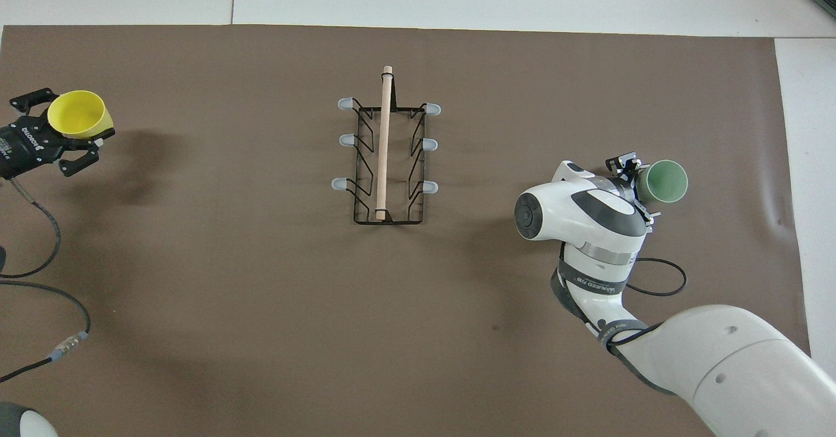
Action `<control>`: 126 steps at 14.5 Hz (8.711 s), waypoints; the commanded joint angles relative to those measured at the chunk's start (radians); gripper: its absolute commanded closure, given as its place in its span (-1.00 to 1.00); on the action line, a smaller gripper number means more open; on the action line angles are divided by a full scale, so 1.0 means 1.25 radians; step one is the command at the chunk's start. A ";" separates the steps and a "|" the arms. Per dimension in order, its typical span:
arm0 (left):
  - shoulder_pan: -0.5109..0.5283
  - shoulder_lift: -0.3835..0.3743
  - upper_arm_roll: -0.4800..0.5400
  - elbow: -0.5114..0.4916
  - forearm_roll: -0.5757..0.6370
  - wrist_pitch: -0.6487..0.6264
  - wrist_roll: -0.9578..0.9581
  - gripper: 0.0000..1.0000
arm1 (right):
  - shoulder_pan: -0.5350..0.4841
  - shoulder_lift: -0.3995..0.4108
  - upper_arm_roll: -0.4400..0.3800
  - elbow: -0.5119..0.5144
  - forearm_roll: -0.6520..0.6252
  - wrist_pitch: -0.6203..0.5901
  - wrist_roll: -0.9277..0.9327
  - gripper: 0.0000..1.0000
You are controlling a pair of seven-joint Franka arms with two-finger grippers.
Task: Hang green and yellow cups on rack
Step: 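Lift the green cup with the right gripper while the left gripper lifts the yellow cup, then carry the yellow cup with the left gripper while the right gripper carries the green cup, then hang the yellow cup on a rack peg and open the left gripper, then withdraw the left gripper while the right gripper lowers the green cup onto a peg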
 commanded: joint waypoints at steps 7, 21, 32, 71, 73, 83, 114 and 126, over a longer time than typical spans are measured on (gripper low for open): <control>-0.033 -0.162 0.000 -0.013 0.193 0.023 -0.055 1.00 | -0.042 -0.017 0.006 -0.043 -0.115 0.062 0.021 -1.00; -0.037 -0.424 -0.269 -0.024 0.736 0.105 -0.066 1.00 | -0.052 -0.017 0.006 -0.047 -0.143 0.081 0.019 0.72; -0.033 -0.491 -0.559 -0.082 1.068 0.271 -0.077 1.00 | -0.100 -0.086 0.008 0.000 0.095 0.121 -0.093 0.85; -0.040 -0.401 -0.790 -0.546 1.167 1.360 -0.007 1.00 | 0.070 -0.384 0.037 -0.102 2.758 0.497 -1.260 0.82; -0.040 -0.404 -0.799 -0.556 1.167 1.360 -0.006 1.00 | 0.080 -0.371 0.037 -0.105 2.836 0.486 -1.337 0.83; -0.036 -0.423 -0.840 -0.580 1.167 1.294 -0.006 1.00 | 0.129 -0.288 0.037 -0.102 3.107 0.377 -1.525 0.83; 0.034 -0.451 -0.603 -0.037 1.170 0.181 0.501 -1.00 | 0.161 -0.116 0.039 -0.086 3.264 0.217 -1.693 0.15; 0.050 -0.452 -0.505 0.144 1.253 -0.136 0.719 -1.00 | 0.161 -0.115 0.039 -0.076 3.265 0.253 -1.688 -0.73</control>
